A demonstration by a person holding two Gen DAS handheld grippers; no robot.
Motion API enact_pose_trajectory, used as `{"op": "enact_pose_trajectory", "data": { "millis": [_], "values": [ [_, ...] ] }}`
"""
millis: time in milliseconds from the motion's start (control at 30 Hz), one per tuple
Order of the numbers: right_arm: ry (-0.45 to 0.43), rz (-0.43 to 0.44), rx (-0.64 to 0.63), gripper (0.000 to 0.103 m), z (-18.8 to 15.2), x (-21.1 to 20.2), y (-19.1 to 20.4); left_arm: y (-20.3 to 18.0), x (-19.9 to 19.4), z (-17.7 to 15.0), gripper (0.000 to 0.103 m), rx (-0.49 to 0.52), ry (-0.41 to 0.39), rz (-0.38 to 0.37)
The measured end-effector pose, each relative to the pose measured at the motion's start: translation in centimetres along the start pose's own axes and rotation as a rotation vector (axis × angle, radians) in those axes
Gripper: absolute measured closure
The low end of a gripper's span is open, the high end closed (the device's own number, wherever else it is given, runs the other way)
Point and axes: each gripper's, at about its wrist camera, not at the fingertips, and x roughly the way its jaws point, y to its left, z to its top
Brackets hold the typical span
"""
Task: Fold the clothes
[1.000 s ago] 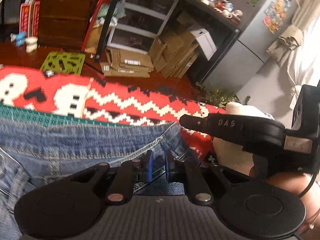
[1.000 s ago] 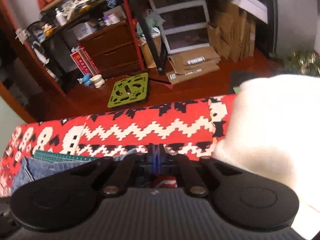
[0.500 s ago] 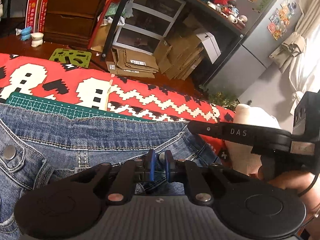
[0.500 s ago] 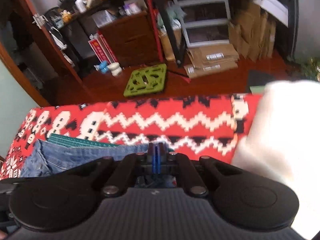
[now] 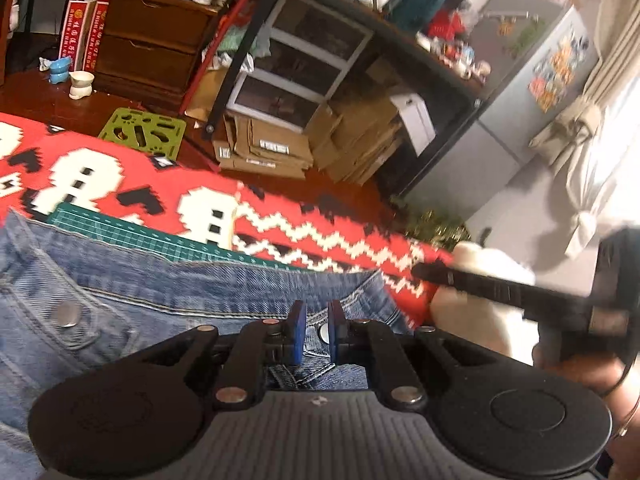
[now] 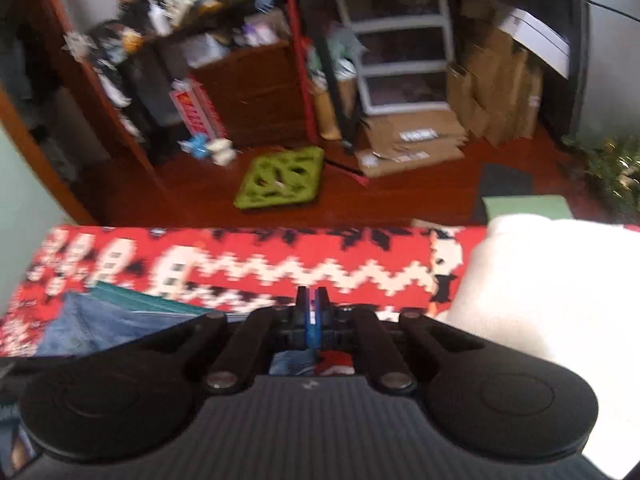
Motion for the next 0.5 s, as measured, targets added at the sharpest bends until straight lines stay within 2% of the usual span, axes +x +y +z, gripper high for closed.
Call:
{"op": "enact_pose_trajectory", "data": {
  "millis": [100,167,267,400,500],
  "values": [
    [0.008,0.021,-0.122,0.099,-0.9,-1.7,1.8,0.9,-2.1,-0.4,0.093,-0.022,-0.016,-0.005],
    [0.014,0.05,-0.17,0.093,-2.2,-2.7,2.9,1.3,-3.2,-1.3,0.093,-0.009,-0.01,0.014],
    [0.036,0.072,-0.21,0.093,-4.4,-3.6,4.3,2.0,-5.1,-2.9,0.093,0.02,0.001,0.047],
    [0.051,0.054,-0.262,0.092,-8.3,-5.6,6.2,2.8,-7.7,-5.4,0.093,0.064,0.015,0.092],
    [0.07,0.072,-0.264,0.085,-11.0,-7.3,7.0,3.2,-9.6,-7.3,0.086,0.101,0.025,0.122]
  ]
}}
